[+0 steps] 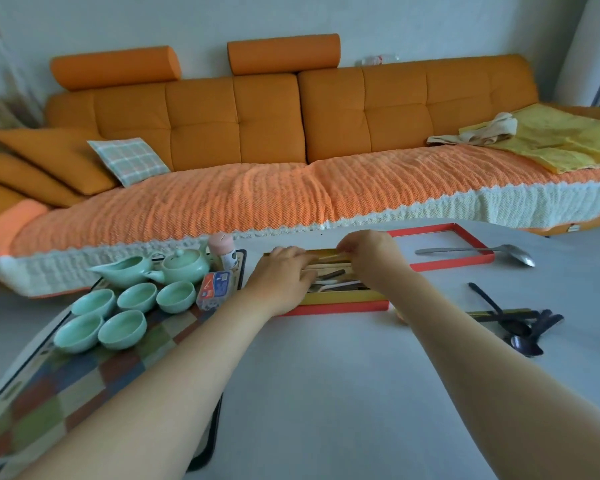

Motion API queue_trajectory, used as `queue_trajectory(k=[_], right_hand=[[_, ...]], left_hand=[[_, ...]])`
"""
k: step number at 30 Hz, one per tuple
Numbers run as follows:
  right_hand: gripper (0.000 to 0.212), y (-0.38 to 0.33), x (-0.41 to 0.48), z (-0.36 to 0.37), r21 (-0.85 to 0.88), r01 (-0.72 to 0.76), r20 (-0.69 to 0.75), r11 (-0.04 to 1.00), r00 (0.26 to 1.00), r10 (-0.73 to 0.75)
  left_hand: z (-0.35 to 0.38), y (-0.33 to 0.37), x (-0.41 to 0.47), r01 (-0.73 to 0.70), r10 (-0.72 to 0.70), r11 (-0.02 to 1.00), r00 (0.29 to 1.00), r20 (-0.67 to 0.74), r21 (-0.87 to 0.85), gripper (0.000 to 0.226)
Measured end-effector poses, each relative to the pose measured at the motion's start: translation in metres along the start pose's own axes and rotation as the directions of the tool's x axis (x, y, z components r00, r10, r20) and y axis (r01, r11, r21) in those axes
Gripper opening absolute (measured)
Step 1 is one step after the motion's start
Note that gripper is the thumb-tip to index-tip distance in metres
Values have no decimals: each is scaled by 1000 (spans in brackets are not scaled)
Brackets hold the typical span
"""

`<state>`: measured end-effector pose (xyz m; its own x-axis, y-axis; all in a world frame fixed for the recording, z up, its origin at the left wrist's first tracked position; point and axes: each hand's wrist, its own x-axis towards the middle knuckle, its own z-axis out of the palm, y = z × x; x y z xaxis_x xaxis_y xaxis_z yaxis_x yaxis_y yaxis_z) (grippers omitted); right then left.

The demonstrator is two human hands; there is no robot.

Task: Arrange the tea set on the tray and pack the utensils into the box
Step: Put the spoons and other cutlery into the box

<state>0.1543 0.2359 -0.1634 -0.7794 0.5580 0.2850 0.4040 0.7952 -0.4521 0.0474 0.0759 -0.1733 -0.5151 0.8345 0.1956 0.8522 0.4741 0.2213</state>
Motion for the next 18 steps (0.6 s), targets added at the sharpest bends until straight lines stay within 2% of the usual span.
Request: queue_trajectory(k=[3,6,10,14,18], right_hand=[[44,1,0,3,-64,-3,-34,998,999,1],[37,2,-2,3,-76,16,36,997,999,-13],[31,3,-7,-3,-52,91,171,994,982,-81],[32,13,-18,-23,134,77,58,988,995,-85],[32,44,-26,-48,109,33,-93,993,995,-23]], left_hand=[[6,0,-1,56,-59,998,993,102,34,49],[4,6,2,87,-98,993,985,143,84,52],[6,13,6,59,-64,993,997,48,107,47],[5,41,10,-28,42,991,993,-112,128,43],[2,84,21,-111,121,992,972,-203,59,39]])
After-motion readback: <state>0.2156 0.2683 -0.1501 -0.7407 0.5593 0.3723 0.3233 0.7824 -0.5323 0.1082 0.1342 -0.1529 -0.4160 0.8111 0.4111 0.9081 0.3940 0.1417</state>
